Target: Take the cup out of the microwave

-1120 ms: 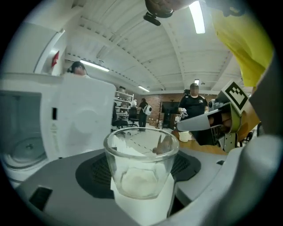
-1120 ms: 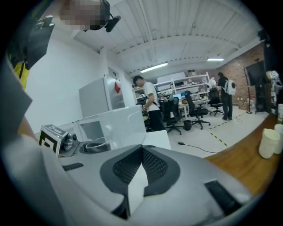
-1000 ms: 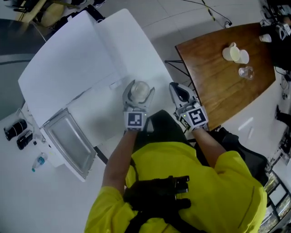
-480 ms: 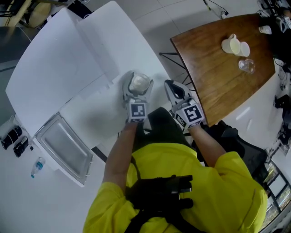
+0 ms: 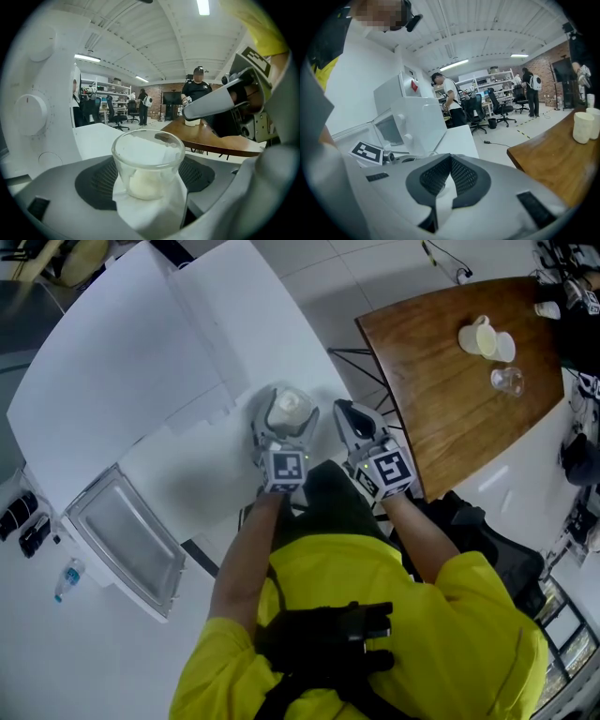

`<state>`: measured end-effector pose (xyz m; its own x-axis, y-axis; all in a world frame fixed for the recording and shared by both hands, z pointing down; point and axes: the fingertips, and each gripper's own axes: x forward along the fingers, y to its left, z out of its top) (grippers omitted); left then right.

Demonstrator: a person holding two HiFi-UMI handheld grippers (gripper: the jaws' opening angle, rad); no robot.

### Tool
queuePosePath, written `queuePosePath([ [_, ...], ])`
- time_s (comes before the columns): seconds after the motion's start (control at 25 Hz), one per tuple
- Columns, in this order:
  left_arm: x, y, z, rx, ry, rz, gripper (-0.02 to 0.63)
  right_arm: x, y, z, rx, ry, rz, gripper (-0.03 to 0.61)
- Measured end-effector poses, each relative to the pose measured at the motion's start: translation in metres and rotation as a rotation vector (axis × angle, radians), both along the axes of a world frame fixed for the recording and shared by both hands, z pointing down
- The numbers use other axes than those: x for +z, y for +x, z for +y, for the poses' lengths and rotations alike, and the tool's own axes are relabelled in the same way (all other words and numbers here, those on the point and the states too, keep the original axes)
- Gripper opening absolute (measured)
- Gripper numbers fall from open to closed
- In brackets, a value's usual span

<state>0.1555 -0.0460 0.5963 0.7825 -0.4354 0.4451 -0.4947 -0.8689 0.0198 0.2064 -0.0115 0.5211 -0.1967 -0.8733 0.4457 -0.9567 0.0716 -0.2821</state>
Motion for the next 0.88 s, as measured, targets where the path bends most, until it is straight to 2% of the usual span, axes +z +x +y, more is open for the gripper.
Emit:
queuePosePath([
  [0.16,-0.028,-0.017,0.010,-0.010,-0.022,0.056,0.396,-0.014,-0.003,-0.003,-0.002,0.021,-0.007,0.005],
  [0.32,-0.116,-0.054,0.027,-0.057,-0.074,0.199,0.391,-0.060,-0.014,-0.001,-0.034,0.045,-0.007,0.005],
  [0.36,-0.142,-0.068,0.028,-0.078,-0.075,0.223,0.369,-0.076,-0.020,-0.002,-0.054,0.062,-0.012,0.005],
  [0.44,-0.190,-0.100,0.023,-0.126,-0.054,0.250,0.270,-0.109,-0.032,-0.005,-0.092,0.100,-0.026,0.005],
  [0.56,-0.251,-0.157,0.009,-0.239,0.021,0.253,0.184,-0.157,-0.052,-0.012,-0.129,0.138,-0.064,0.005],
  [0.64,-0.289,-0.196,-0.003,-0.338,0.079,0.252,0.184,-0.201,-0.073,-0.023,-0.180,0.203,-0.074,0.005],
  [0.72,-0.323,-0.227,-0.013,-0.420,0.120,0.265,0.183,-0.252,-0.097,-0.037,-0.254,0.307,-0.048,0.005],
  [0.8,-0.352,-0.251,-0.019,-0.474,0.143,0.278,0.182,-0.294,-0.116,-0.048,-0.305,0.388,-0.067,0.005],
  [0.88,-0.374,-0.273,-0.017,-0.516,0.137,0.300,0.166,-0.322,-0.130,-0.053,-0.333,0.429,-0.093,0.005],
])
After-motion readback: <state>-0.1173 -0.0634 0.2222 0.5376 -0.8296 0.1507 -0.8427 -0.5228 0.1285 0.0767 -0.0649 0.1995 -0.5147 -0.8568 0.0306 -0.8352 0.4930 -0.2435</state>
